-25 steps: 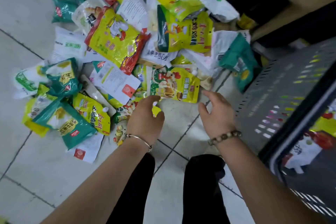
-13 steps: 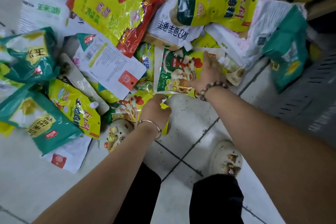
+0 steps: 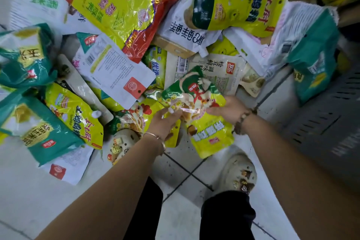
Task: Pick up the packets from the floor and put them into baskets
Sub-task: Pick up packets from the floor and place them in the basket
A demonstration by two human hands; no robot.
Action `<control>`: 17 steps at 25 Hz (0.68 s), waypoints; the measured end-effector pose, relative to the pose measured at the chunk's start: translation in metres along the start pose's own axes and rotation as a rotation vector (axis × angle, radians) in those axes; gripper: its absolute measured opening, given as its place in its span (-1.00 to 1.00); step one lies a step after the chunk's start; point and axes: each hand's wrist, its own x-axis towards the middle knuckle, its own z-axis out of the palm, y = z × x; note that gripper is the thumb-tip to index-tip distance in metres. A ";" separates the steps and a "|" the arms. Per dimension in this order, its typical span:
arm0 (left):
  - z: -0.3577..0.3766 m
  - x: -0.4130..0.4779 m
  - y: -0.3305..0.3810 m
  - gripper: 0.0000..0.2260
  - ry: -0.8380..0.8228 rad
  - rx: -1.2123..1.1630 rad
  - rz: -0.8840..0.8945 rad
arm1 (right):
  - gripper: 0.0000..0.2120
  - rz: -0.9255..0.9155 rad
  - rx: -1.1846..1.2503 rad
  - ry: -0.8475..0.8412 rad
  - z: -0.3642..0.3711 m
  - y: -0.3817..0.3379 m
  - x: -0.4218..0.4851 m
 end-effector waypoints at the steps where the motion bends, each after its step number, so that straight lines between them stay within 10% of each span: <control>1: -0.002 -0.004 -0.001 -0.49 -0.105 -0.053 -0.049 | -0.87 0.008 0.186 -0.067 0.002 0.003 -0.013; 4: 0.000 -0.012 -0.004 -0.41 -0.411 -0.340 -0.009 | -0.78 0.041 0.453 -0.174 0.009 0.002 -0.035; 6: 0.004 -0.014 -0.004 -0.69 -0.316 -0.388 0.103 | -0.78 0.027 0.382 -0.152 0.017 -0.005 -0.029; 11: -0.007 0.004 -0.001 -0.80 0.073 -0.418 -0.025 | -0.37 -0.117 -0.217 0.272 0.016 -0.039 0.013; 17: -0.017 0.021 0.001 -0.85 0.099 -0.343 -0.031 | -0.01 -0.182 -0.820 0.529 0.007 -0.043 0.064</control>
